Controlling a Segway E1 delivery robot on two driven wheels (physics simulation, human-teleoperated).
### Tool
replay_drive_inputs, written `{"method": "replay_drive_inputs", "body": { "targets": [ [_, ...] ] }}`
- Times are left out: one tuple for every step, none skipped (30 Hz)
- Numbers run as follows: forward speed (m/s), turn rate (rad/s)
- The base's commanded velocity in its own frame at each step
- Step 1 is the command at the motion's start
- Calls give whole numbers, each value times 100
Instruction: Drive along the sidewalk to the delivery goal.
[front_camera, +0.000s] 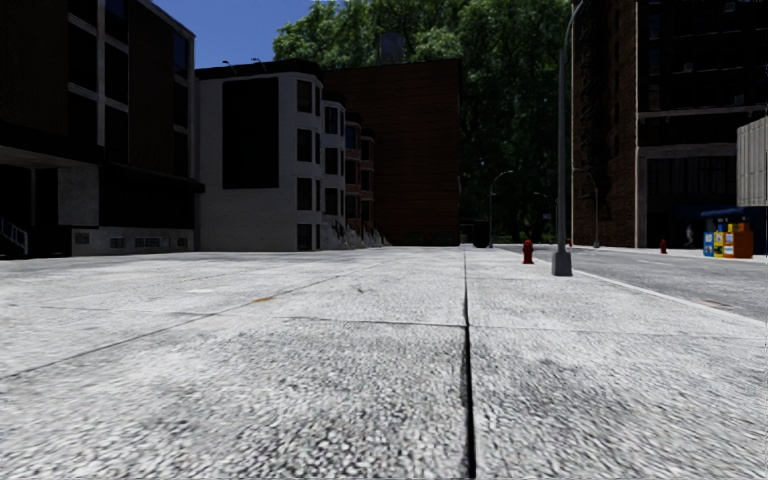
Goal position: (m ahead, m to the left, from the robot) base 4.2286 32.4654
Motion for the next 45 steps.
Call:
{"method": "replay_drive_inputs", "body": {
  "targets": [
    [159, 73],
    [159, 73],
    [159, 73],
    [159, 73],
    [159, 73],
    [159, 73],
    [159, 73],
    [159, 73],
    [159, 73],
    [159, 73],
    [159, 73],
    [159, 73],
    [159, 73],
    [159, 73],
    [159, 73],
    [159, 73],
    [159, 73],
    [159, 73],
    [159, 73],
    [159, 73],
    [159, 73],
    [159, 73],
    [159, 73],
    [159, 73],
    [159, 73],
    [159, 73],
    [159, 73],
    [159, 73],
    [159, 73],
    [159, 73],
    [159, 73],
    [159, 73],
    [159, 73],
    [159, 73],
    [159, 73],
    [159, 73],
    [159, 73],
    [159, 73],
    [159, 73],
    [159, 73],
    [159, 73],
    [159, 73],
    [159, 73],
    [159, 73],
    [159, 73]
  ]
}}
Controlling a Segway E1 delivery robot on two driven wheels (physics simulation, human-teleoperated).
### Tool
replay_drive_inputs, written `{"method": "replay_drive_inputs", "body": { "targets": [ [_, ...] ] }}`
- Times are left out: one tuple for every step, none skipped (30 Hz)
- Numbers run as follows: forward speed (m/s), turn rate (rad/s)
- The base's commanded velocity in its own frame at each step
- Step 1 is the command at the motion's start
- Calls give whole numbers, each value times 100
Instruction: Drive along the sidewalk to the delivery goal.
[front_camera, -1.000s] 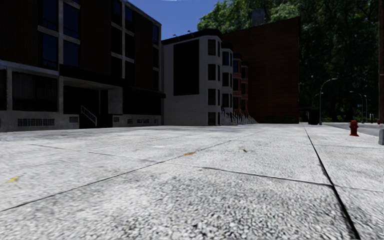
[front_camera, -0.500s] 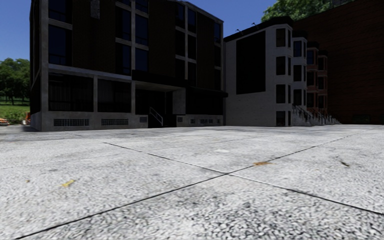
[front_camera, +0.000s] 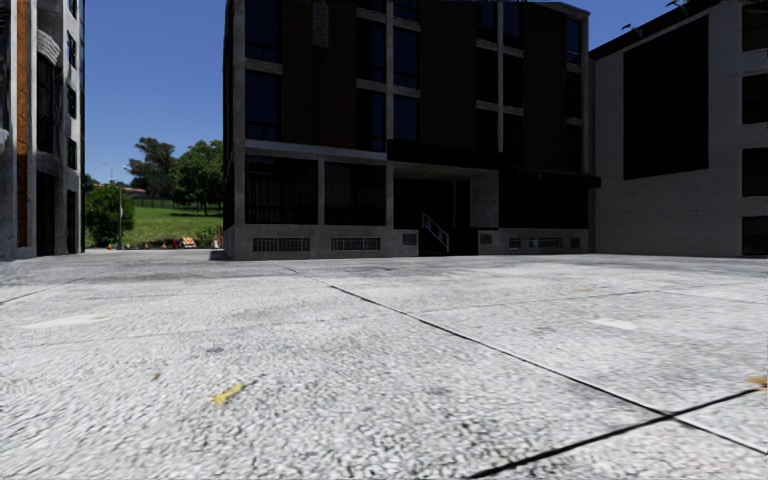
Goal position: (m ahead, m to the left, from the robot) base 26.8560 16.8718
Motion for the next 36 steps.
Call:
{"method": "replay_drive_inputs", "body": {
  "targets": [
    [159, 73],
    [159, 73],
    [159, 73],
    [159, 73],
    [159, 73],
    [159, 73],
    [159, 73],
    [159, 73],
    [159, 73],
    [159, 73],
    [159, 73],
    [159, 73],
    [159, 73],
    [159, 73],
    [165, 73],
    [165, 73],
    [200, 73],
    [200, 71],
    [200, 70],
    [200, 69],
    [200, 69],
    [200, 62],
    [200, 60],
    [200, 60],
    [200, 58],
    [200, 58],
    [200, 55],
    [200, 54],
    [200, 55],
    [200, 55],
    [200, 54],
    [200, 0],
    [200, 0],
    [200, 0],
    [200, 0],
    [200, 0]
  ]
}}
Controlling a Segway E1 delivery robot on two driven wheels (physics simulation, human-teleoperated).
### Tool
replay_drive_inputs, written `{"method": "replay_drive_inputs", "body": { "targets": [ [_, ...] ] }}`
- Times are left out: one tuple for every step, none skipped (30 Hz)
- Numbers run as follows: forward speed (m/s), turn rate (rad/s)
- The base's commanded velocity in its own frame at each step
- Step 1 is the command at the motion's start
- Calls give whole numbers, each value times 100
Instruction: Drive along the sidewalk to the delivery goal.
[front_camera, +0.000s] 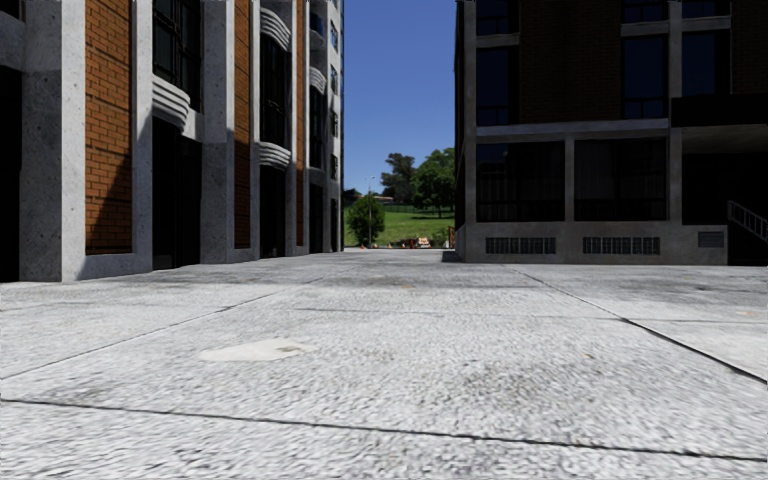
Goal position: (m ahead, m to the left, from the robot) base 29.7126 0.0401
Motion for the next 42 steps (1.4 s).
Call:
{"method": "replay_drive_inputs", "body": {
  "targets": [
    [200, 0],
    [200, 0],
    [200, 0],
    [200, 0],
    [200, 0],
    [200, 0],
    [200, 0],
    [200, 0],
    [200, 0],
    [200, 0],
    [200, 0],
    [200, 0],
    [200, 0],
    [200, 0],
    [200, 0],
    [200, 0],
    [200, 0],
    [200, 0],
    [200, 0],
    [200, 0],
    [200, 0],
    [200, 0],
    [200, 0],
    [200, 0],
    [200, 0],
    [200, 0],
    [200, 0],
    [200, 0],
    [200, 0],
    [200, 0],
    [200, 0],
    [200, 0],
    [200, 0],
    [200, 0],
    [200, 0],
    [200, 0],
    [200, 0],
    [200, 0],
    [200, 0],
    [200, 0],
    [200, 0],
    [200, 0]
  ]
}}
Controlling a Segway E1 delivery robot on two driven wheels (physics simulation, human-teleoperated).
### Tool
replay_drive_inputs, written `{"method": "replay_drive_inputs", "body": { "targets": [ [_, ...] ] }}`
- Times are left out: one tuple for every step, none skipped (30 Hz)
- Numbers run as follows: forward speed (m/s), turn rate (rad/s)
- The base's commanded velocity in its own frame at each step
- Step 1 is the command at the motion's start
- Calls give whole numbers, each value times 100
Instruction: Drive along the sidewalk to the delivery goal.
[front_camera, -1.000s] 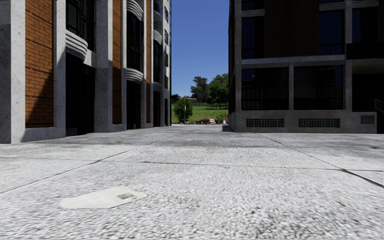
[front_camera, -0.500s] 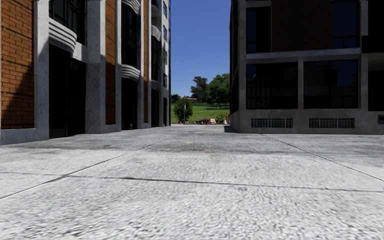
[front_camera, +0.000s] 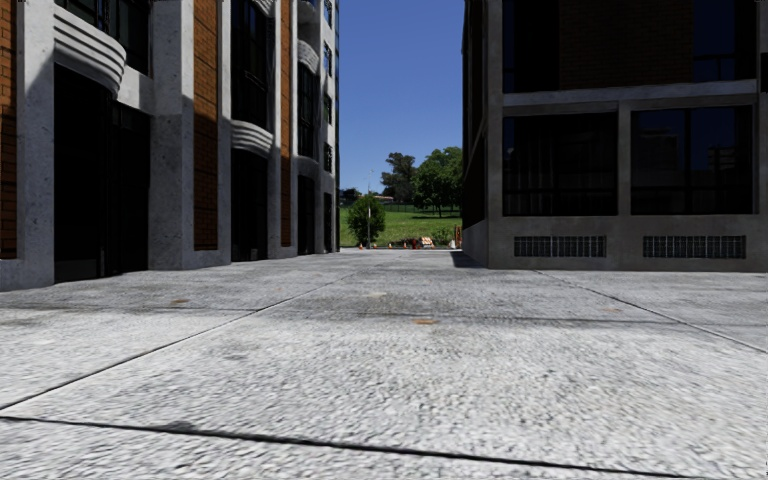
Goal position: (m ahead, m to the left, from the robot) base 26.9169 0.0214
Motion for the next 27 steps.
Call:
{"method": "replay_drive_inputs", "body": {
  "targets": [
    [200, 0],
    [200, 0],
    [200, 0],
    [200, 0],
    [200, 0],
    [200, 0],
    [200, 0],
    [200, 0],
    [200, 0],
    [200, 0],
    [200, 0],
    [200, 0],
    [200, 0],
    [200, 0],
    [200, 0],
    [200, 0],
    [200, 0],
    [200, 0],
    [200, 0],
    [200, 0],
    [200, 0],
    [200, 0],
    [200, 0],
    [200, 0],
    [200, 0],
    [200, 0],
    [200, 0]
  ]
}}
